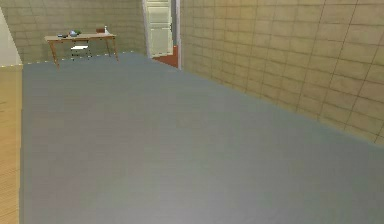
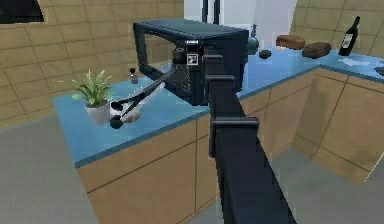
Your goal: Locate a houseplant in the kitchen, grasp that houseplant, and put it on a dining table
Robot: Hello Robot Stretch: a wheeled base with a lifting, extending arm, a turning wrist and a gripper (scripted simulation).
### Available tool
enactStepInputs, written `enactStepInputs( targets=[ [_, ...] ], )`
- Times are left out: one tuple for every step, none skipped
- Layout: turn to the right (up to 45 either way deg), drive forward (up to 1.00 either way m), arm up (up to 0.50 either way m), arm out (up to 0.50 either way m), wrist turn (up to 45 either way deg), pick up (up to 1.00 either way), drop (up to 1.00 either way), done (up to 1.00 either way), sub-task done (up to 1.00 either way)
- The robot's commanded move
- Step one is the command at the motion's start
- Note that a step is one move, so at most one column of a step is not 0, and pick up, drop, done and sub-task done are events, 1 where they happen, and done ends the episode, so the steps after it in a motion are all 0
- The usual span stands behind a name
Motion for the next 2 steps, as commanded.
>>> enactStepInputs(
  targets=[
    [0.0, 0.00, 0.00, 0.00, -21.0, 0.00, 0.00, 0.00, 0.00],
    [0.0, 0.00, 0.00, -0.48, 0.0, 0.00, 0.00, 0.00, 0.00]
  ],
)
